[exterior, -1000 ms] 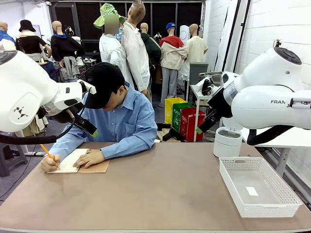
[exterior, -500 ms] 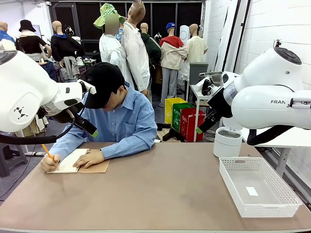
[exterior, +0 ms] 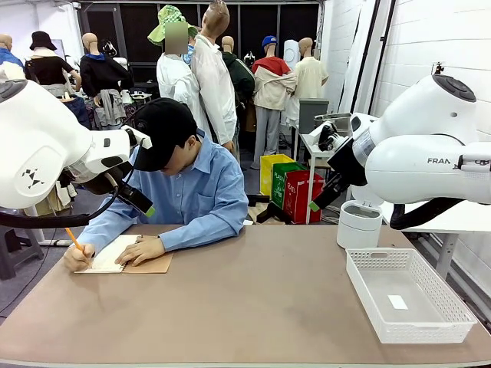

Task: Sort the paper based on its condition.
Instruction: If a person hands you a paper, place it in the Organizing basket , and if it's crumpled, put it in the Trash can.

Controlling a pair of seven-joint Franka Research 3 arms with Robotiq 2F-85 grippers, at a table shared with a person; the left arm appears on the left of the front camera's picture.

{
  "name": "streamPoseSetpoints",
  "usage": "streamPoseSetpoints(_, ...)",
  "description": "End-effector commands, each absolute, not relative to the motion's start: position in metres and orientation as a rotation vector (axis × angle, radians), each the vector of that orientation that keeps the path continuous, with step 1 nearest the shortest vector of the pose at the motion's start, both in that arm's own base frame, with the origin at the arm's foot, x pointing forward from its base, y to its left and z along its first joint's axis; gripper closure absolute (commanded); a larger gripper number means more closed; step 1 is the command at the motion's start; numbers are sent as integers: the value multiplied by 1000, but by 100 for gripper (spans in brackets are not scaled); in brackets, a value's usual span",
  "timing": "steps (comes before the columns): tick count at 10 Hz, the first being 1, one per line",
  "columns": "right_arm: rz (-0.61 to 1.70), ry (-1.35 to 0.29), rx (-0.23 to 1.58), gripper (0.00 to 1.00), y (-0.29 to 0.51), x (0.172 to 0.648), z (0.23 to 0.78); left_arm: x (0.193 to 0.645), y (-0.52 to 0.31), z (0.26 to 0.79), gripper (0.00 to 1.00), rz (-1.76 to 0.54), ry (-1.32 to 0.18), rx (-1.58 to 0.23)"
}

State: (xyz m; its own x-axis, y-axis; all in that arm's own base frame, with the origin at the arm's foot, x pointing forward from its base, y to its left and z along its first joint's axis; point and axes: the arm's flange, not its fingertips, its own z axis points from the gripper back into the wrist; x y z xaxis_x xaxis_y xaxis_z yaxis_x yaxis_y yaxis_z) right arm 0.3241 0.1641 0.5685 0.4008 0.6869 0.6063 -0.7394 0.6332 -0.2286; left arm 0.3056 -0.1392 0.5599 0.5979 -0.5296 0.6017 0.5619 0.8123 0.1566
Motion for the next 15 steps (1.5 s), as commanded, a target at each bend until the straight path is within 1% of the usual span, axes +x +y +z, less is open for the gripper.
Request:
streamPoseSetpoints(1,905,-726,82,0,165,324,568,306,-139,560,0,-633,-683,-51)
streamPoseSetpoints(15,905,-726,82,0,165,324,568,306,-139,560,0,-633,-683,-51)
